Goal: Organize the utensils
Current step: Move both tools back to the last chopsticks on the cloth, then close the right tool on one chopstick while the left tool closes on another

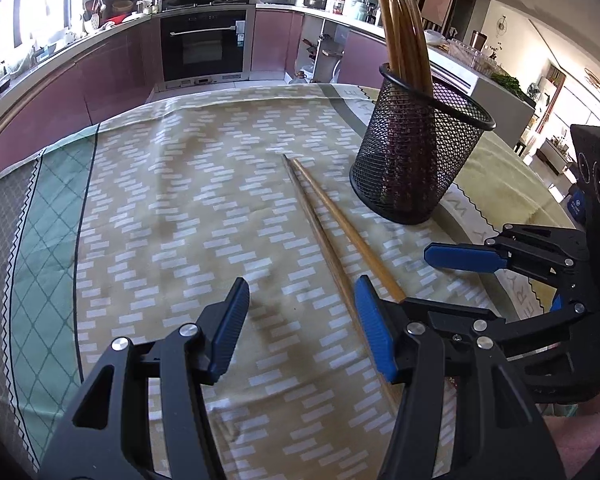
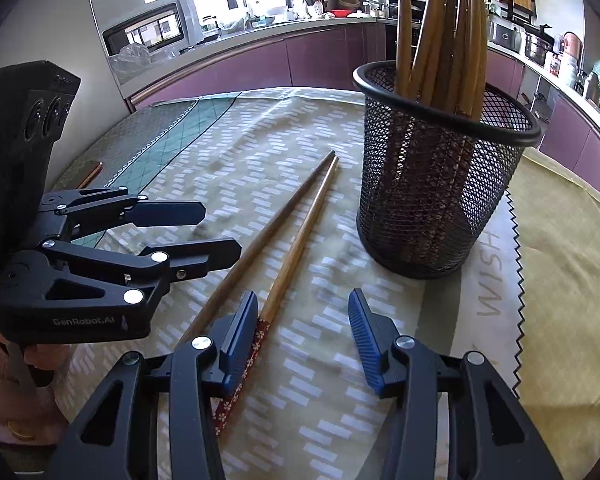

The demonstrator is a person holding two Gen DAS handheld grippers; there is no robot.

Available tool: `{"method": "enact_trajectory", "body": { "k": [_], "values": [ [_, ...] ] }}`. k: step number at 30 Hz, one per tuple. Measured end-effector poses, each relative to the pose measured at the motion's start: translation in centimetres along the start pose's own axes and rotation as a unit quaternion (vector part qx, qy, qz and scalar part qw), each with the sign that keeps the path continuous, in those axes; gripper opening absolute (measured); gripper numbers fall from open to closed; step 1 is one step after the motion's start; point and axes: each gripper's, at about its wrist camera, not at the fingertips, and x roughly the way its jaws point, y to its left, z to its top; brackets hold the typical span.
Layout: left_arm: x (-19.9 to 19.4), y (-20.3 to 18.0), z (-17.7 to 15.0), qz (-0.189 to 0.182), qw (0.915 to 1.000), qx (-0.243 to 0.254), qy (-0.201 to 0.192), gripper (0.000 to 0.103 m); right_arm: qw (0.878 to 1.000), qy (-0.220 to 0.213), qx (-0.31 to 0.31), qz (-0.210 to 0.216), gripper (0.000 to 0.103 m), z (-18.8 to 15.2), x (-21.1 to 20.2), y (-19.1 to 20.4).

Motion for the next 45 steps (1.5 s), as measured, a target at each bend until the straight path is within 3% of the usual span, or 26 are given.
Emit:
{"method": "enact_trajectory", "body": {
  "k": [11, 25, 33, 39, 45],
  "values": [
    [1.2, -0.7, 0.9, 0.007, 0.9999, 0.006, 0.012, 0.042, 1.0, -0.001, 0.002, -0.002, 0.036, 0.1, 0.0, -0.8],
    [2.9, -0.9, 2.4, 0.023, 0.9996, -0.005, 0.012, 0.013, 1.0, -0.007, 0.002, -0.007, 0.023, 1.8, 1.4, -1.2],
    [3.0, -0.6, 2.3, 0.024, 0.9993, -0.029, 0.006, 0.01, 0.999, -0.01, 0.038, 0.013, 0.006, 1.6, 1.2, -2.5],
    [2.5, -0.1, 1.8, 0.024, 0.9988, -0.042, 0.007, 0.008, 0.997, -0.019, 0.067, 0.038, 0.006, 1.2, 0.5, -3.3],
    [2.0, -0.1, 1.1, 0.016, 0.9989, -0.042, 0.01, 0.008, 0.996, -0.022, 0.056, 0.065, 0.006, 1.1, -0.1, -2.7]
  ]
}}
